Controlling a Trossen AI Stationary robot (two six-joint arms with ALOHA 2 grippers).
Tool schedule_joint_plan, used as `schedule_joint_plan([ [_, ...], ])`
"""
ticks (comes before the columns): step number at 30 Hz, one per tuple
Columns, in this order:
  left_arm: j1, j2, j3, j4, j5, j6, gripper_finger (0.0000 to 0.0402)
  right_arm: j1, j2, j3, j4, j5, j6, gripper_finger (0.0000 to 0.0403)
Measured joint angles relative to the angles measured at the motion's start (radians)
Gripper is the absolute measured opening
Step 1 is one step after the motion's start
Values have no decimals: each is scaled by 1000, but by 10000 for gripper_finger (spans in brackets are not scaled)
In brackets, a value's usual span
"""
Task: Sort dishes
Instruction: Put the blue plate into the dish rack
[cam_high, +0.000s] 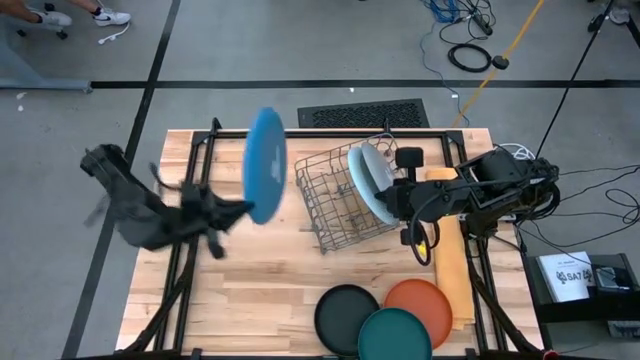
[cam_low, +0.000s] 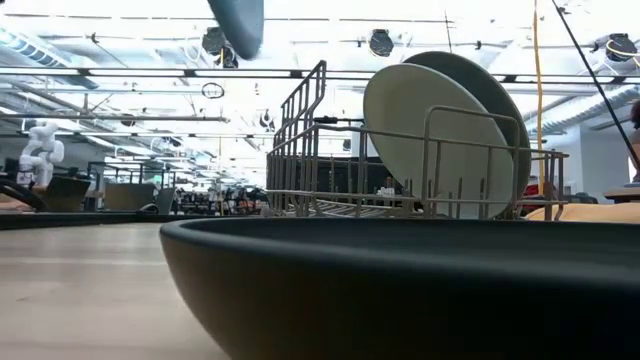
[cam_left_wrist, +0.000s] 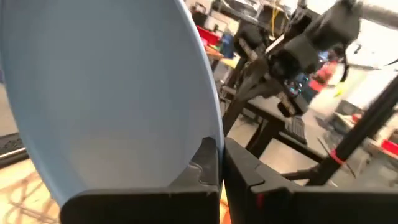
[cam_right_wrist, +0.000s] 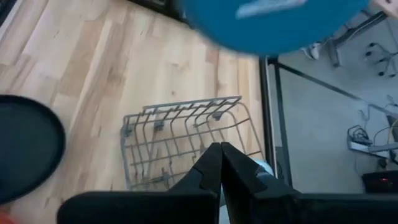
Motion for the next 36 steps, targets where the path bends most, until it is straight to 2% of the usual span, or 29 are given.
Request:
schedule_joint_plan([
  [4,51,75,-162,456,10,132,0,0,-7,0,5,2,-4,0],
  [8,116,167,-290,973,120,255,0,0,-7,0,-12,-1,-4,0],
  [11,158,242,-332,1169,140,264,0,0,-7,0,-25,-1,-2,0],
  [15,209,324,-335,1194,122,117,0,6,-12,0,-59,-3,13,0],
  [22,329,464,-336,1259,229,-91,0,29,-13,1,-49,-1,7,0],
  [27,424,553,-303,1421,373,-112,0,49,-13,1,-46,0,8,0],
  [31,507,609,-242,1392,511,-120,0,67,-13,1,-44,2,16,0],
  [36,596,673,-169,1394,629,-147,0,85,-13,1,-43,2,24,0],
])
